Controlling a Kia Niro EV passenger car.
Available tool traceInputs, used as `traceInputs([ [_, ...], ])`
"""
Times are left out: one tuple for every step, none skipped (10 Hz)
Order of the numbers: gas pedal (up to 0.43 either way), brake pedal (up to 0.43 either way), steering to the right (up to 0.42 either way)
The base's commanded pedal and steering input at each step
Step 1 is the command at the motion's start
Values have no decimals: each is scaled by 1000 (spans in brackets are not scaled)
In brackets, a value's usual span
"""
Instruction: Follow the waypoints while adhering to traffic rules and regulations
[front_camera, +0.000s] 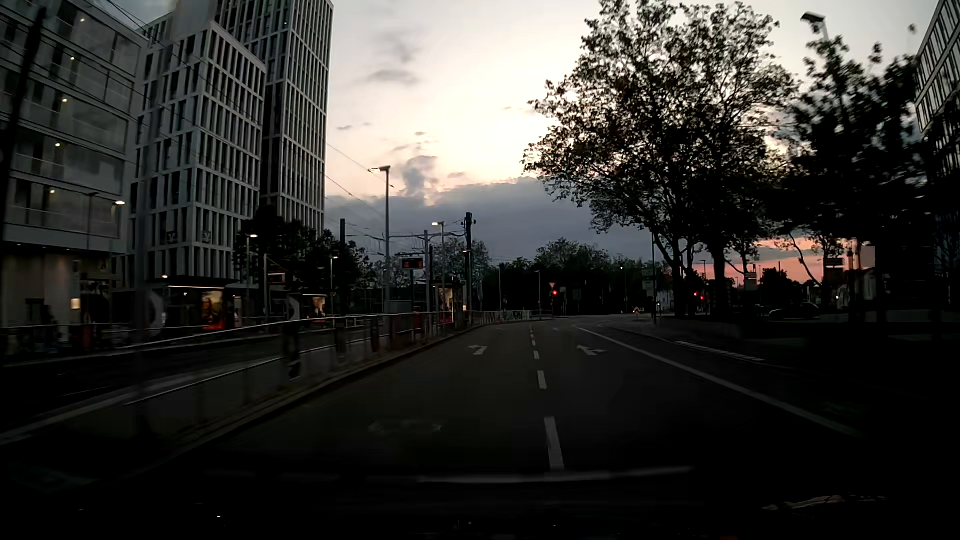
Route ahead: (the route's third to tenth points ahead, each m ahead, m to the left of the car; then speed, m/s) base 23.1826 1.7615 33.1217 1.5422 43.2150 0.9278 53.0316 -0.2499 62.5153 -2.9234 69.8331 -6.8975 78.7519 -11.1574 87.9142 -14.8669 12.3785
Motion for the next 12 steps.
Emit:
traceInputs([
  [0,0,0],
  [0,0,0],
  [0,0,0],
  [0,0,0],
  [0,0,0],
  [0,0,0],
  [0,0,0],
  [0,6,0],
  [0,0,0],
  [0,6,0],
  [0,49,0],
  [0,91,0],
])
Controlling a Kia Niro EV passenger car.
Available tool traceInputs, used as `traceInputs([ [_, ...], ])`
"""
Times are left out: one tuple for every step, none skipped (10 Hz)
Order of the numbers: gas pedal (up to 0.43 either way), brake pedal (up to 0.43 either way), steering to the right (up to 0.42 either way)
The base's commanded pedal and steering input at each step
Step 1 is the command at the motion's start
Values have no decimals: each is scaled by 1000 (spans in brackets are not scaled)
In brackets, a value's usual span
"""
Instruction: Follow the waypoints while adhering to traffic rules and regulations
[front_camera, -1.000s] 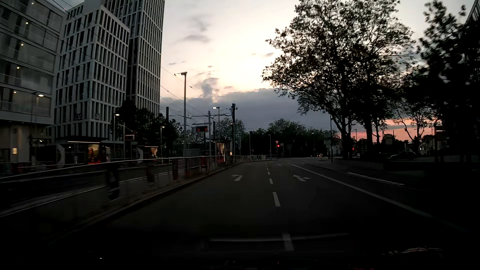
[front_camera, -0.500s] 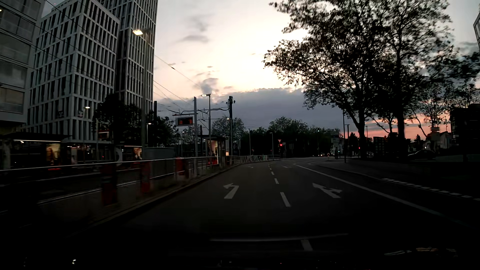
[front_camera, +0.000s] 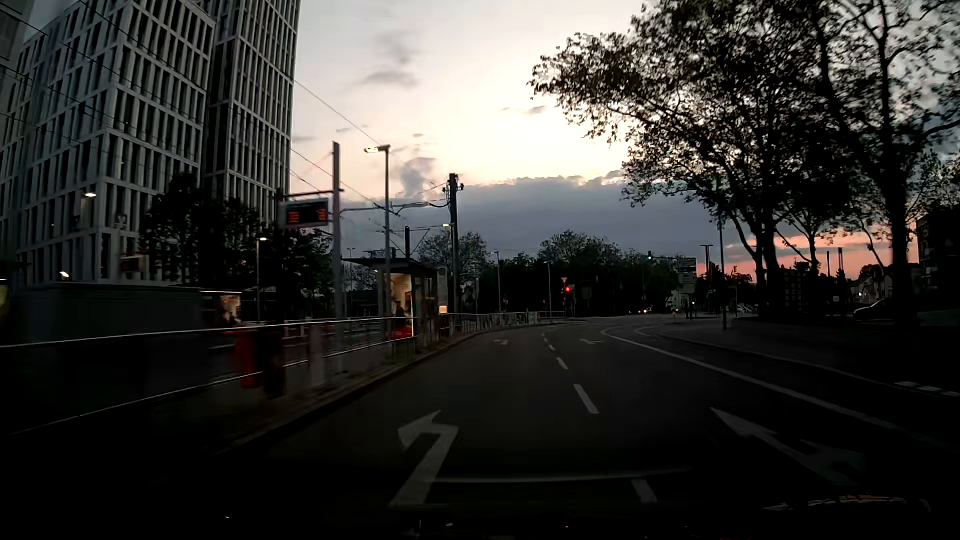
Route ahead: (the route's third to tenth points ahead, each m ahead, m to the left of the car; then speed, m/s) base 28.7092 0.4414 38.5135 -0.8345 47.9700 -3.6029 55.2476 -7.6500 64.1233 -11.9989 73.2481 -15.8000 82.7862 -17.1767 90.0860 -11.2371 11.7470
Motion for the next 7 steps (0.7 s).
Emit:
traceInputs([
  [0,134,0],
  [0,171,0],
  [0,183,0],
  [0,195,0],
  [0,201,1],
  [0,201,1],
  [0,201,2],
])
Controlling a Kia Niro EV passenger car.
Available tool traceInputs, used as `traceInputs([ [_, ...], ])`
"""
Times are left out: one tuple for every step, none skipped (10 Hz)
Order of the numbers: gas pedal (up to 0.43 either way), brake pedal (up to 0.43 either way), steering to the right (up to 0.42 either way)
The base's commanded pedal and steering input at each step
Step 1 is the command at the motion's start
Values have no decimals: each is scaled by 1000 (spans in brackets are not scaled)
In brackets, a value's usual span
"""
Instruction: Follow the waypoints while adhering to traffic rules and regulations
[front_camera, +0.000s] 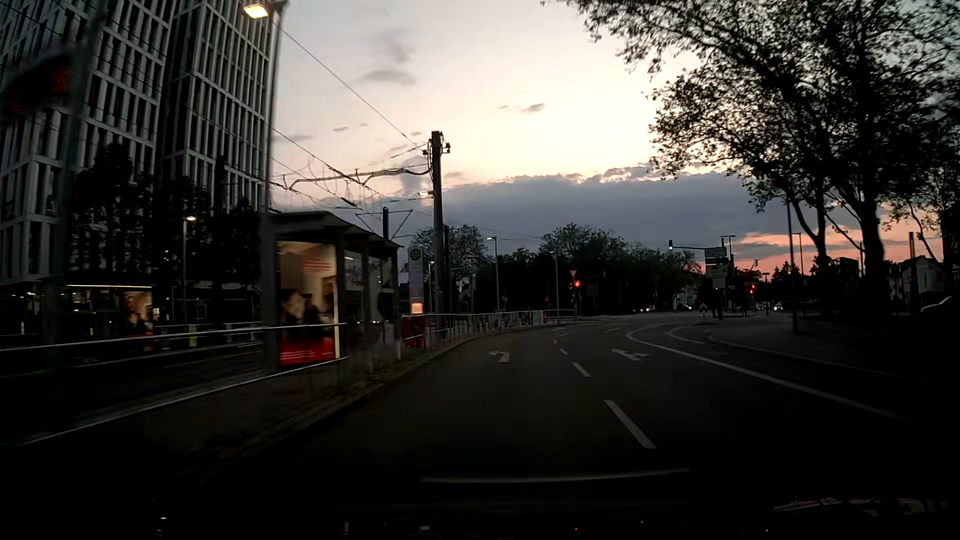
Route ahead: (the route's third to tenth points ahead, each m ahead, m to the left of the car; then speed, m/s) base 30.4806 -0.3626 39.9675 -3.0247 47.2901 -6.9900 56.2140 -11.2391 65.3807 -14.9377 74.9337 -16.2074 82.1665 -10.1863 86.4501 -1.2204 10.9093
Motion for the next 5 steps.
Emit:
traceInputs([
  [0,201,4],
  [0,201,4],
  [0,207,4],
  [0,207,4],
  [0,207,4],
])
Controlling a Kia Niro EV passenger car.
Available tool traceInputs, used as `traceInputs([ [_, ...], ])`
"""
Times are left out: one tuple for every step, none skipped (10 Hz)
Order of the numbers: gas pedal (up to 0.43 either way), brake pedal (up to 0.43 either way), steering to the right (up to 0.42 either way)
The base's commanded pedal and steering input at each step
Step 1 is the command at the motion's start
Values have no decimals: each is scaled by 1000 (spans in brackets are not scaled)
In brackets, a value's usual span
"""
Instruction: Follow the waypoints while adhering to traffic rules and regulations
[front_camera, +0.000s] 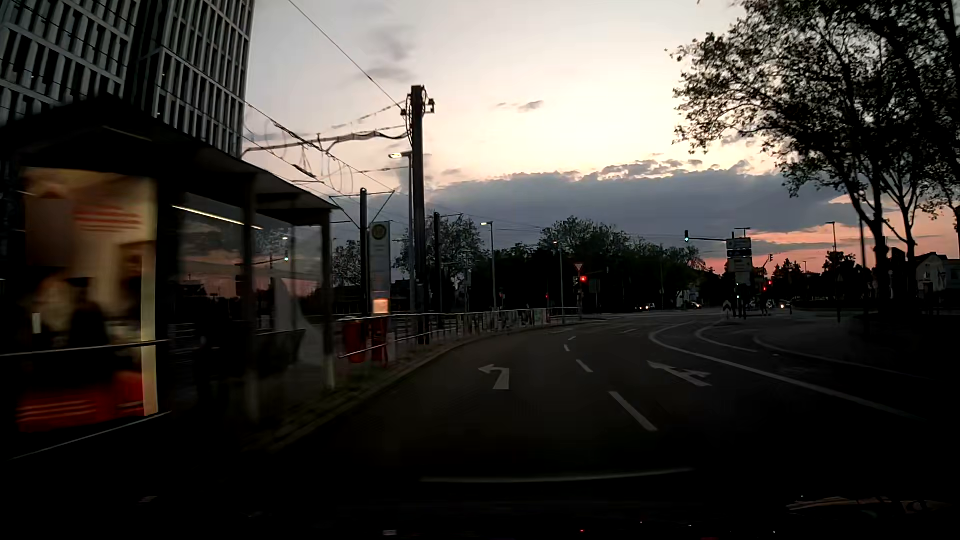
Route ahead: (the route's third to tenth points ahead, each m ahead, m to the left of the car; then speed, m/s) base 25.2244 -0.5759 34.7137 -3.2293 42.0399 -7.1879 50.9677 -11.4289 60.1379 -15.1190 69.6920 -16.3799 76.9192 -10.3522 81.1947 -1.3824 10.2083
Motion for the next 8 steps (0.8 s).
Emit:
traceInputs([
  [0,201,4],
  [0,207,5],
  [0,207,5],
  [0,207,5],
  [0,207,5],
  [0,201,5],
  [0,207,6],
  [0,201,6],
])
